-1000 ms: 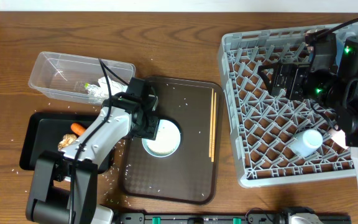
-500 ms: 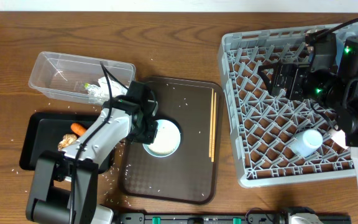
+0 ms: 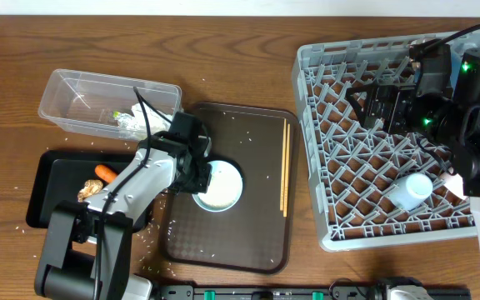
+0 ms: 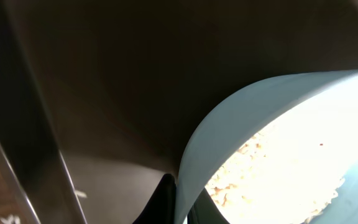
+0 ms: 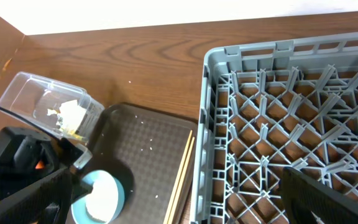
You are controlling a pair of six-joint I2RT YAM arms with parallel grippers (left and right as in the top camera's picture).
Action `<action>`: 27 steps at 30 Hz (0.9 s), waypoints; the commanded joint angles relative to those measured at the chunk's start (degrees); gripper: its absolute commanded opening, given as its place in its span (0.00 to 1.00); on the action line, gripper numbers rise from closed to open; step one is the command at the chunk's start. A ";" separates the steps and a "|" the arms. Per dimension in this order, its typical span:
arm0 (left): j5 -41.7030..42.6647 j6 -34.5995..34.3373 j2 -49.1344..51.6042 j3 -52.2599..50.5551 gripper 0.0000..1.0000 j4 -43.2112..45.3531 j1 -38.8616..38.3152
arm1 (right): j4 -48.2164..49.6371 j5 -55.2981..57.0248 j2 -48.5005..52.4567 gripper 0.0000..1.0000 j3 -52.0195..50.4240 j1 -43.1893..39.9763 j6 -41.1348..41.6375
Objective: Sort waste into correct bins and load items into the dishwasher rack
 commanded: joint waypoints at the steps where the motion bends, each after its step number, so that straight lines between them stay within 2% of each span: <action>1: -2.36 -1.57 -0.57 1.66 0.06 -3.45 0.09 | -0.02 0.66 0.13 0.99 0.59 0.61 0.72; 7: -4.94 -4.61 -4.59 6.67 0.06 -9.88 0.04 | 0.02 1.46 0.13 0.99 0.59 0.57 0.72; 13: -13.64 -9.53 -10.23 6.84 0.06 -13.16 -0.39 | 0.00 1.46 0.13 0.99 0.59 0.57 0.72; 17: -9.01 -6.84 -12.48 6.84 0.06 -12.96 -1.22 | 0.66 1.46 0.17 1.00 0.59 0.57 0.72; 22: -4.09 -6.88 -11.43 5.03 0.06 -10.10 -3.21 | 1.29 1.46 0.17 0.99 0.59 0.57 0.72; 25: -3.91 -6.86 -9.88 3.08 0.06 -7.41 -4.50 | 1.07 1.46 0.17 0.99 0.59 0.57 0.72; 27: -3.91 -6.62 -8.37 2.62 0.11 -6.40 -4.81 | 1.03 1.46 0.17 0.99 0.59 0.57 0.72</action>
